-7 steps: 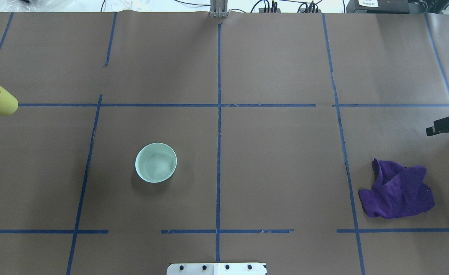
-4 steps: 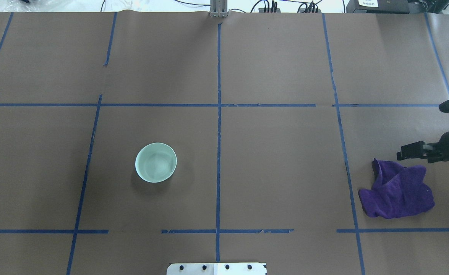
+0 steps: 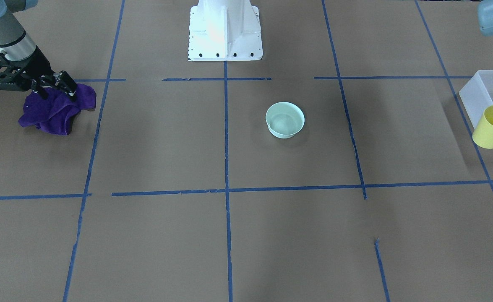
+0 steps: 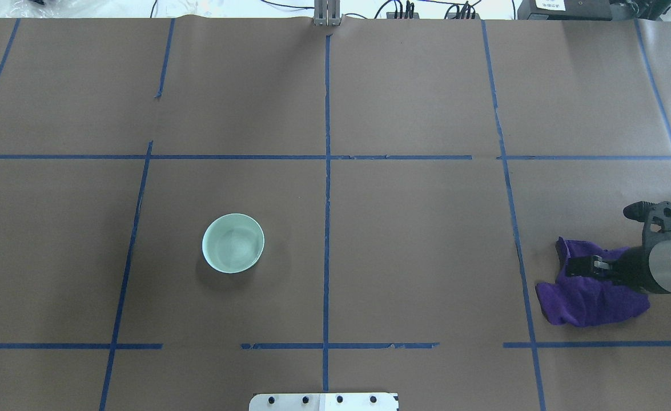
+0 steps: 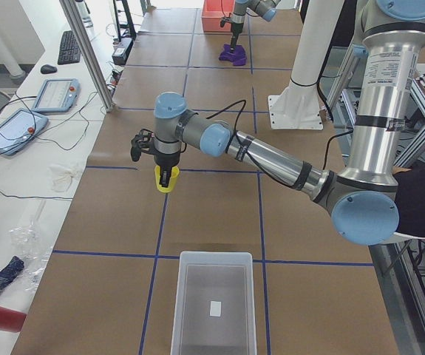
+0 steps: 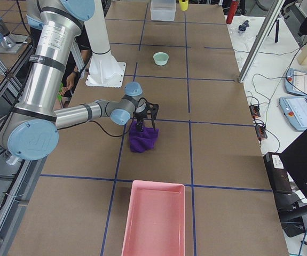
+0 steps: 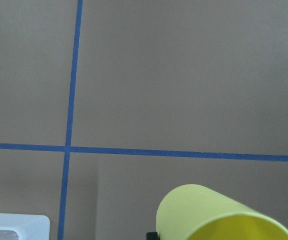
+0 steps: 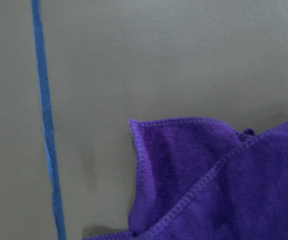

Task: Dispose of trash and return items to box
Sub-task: 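Lower the right gripper onto the purple cloth and pinch it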

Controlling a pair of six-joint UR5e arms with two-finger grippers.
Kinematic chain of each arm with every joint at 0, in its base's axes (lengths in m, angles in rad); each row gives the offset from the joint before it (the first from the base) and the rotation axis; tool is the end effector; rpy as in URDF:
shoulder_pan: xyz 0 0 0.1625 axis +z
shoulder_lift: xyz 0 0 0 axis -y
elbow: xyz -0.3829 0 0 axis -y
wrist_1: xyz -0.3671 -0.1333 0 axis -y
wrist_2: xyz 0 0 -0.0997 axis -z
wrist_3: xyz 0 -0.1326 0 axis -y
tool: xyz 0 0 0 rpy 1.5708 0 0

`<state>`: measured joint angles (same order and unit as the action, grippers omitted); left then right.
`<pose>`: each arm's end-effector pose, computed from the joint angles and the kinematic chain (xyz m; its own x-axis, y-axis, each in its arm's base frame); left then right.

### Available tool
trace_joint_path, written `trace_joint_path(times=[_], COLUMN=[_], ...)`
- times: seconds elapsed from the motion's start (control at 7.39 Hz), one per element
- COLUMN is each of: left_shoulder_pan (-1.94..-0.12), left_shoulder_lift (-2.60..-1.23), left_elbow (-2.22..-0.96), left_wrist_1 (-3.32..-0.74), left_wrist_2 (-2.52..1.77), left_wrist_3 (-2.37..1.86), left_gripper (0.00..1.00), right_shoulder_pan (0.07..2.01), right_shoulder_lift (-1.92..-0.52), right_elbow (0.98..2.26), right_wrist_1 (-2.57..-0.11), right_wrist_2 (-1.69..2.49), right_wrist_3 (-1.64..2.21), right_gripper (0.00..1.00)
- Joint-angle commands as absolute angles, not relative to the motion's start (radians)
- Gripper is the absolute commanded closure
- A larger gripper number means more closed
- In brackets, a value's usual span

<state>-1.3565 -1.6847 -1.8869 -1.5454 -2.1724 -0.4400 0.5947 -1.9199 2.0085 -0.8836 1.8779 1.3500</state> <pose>0.0519 -0.5126 0.4511 0.7692 -0.0270 -0.6384 0.1461 0.9801 0.1346 -0.2744 -0.2982 0.5102 0.6555 0.1913 0.7305 -0.2205 0.9737 -0.0572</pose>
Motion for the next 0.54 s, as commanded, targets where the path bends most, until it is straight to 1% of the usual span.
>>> trace_joint_path(times=[0.0, 0.27, 0.41], left_shoulder_pan=[-1.368, -1.396, -1.429], left_shoulder_lift=[-1.712, -1.71, -1.71], left_elbow=[-1.881, -1.879, -1.858], left_wrist_1=[-1.516, -1.514, -1.514], left_wrist_2=[-2.161, -2.161, -2.161], left_wrist_3=[-0.413, -0.39, -0.333], left_gripper=[1.0, 1.0, 1.0], right_shoulder_pan=[0.586, 0.583, 0.58], right_shoulder_lift=[-1.936, -1.933, -1.933], right_elbow=[1.967, 1.944, 1.928], right_wrist_1=[-0.874, -0.876, -0.876], right_wrist_2=[1.87, 1.871, 1.873], right_wrist_3=[1.355, 1.355, 1.353], right_gripper=[0.0, 0.0, 0.0])
